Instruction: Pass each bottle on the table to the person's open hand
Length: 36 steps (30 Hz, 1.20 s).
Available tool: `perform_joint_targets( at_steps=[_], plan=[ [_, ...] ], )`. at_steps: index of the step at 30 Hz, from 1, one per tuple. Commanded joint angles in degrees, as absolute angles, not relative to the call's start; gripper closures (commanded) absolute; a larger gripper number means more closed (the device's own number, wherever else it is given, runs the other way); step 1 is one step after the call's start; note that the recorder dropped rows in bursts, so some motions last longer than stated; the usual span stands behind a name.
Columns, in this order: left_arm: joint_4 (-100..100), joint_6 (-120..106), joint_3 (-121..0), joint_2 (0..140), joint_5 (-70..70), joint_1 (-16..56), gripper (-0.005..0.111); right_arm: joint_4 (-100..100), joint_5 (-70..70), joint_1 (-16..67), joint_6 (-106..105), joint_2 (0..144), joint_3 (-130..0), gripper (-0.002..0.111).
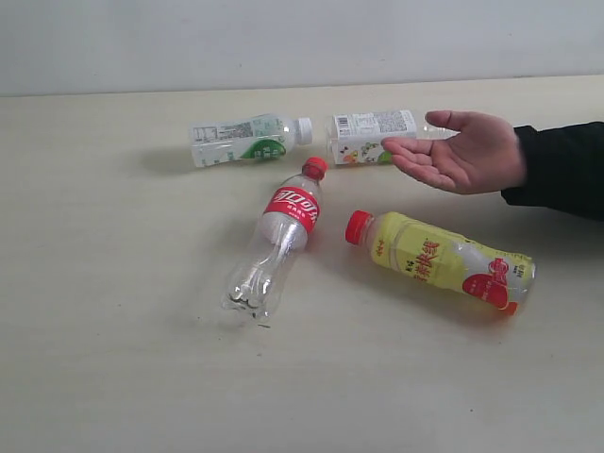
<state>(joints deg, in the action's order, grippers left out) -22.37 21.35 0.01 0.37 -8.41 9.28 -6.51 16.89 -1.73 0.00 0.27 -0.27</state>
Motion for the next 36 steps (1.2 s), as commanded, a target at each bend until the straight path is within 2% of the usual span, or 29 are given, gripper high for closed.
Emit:
perform_joint_targets(
  at_steps=[1,13,15,20,22,28,36],
  plan=[
    [-21.8,21.84,0.0,0.0,-1.7,9.25,0.107,-5.98,16.18,-2.02,0.0,0.0,0.0,0.108],
    [-21.66,39.9,0.0,0.0,10.01,9.25,0.107,-5.98,16.18,-2.02,0.0,0.0,0.0,0.108],
    [-21.66,39.9,0.0,0.0,15.88,9.25,0.107,-5.98,16.18,-2.02,0.0,0.0,0.0,0.108],
    [-16.29,39.49,-0.37,0.0,40.74,9.25,0.107,-5.98,16.18,-2.02,0.0,0.0,0.0,0.108],
    [-13.62,39.36,-2.73,0.0,45.25,9.25,0.107,-5.98,16.18,-2.02,0.0,0.0,0.0,0.108],
    [-4.59,27.55,-15.92,4.43,40.02,9.25,0.107,-5.98,16.18,-2.02,0.0,0.0,0.0,0.108],
    [-4.08,21.87,-29.67,29.63,19.93,9.25,0.107,-5.98,16.18,-2.02,0.0,0.0,0.0,0.108]
  ],
)
